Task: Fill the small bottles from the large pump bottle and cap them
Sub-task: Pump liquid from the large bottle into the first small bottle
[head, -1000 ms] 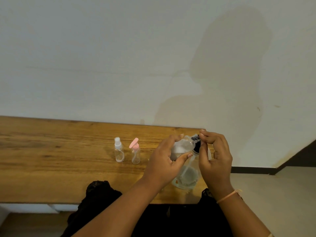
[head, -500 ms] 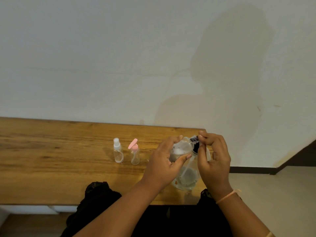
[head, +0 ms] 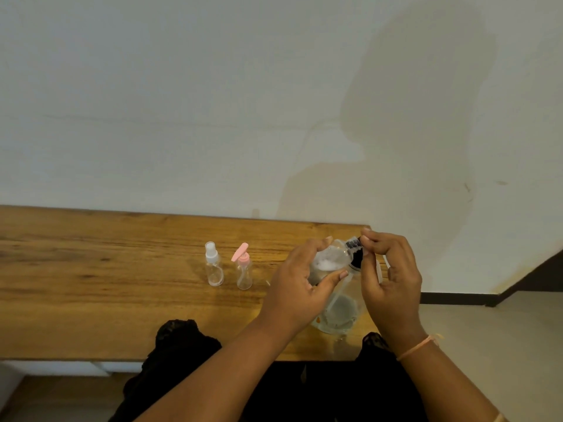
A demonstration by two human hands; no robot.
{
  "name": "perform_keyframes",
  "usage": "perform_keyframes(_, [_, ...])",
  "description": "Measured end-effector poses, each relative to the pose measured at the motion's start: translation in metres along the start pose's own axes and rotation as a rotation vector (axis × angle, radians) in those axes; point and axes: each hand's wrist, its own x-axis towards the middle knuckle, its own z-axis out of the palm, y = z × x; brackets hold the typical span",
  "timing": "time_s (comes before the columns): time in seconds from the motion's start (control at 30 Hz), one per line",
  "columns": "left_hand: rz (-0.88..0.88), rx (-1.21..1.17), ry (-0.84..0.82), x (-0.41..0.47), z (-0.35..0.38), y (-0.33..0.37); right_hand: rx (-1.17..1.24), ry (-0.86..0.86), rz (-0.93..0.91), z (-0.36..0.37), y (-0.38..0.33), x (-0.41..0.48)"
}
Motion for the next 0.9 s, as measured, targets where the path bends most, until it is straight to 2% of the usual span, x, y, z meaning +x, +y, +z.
perform_keyframes(0.23, [0.027, -0.024, 0.039, 0.0, -0.002, 0.006, 0.002, 0.06, 0.007, 0.003, -0.012, 0.005])
perform_keyframes(0.67, [0.002, -0.022, 0.004, 0.001, 0.001, 0.002, 0.024, 0.045, 0.022, 0.004, -0.004, 0.001])
perform_keyframes(0.9, [0.047, -0.03, 0.055, 0.002, 0.001, 0.002, -0.013, 0.065, -0.009, 0.003, -0.01, 0.007])
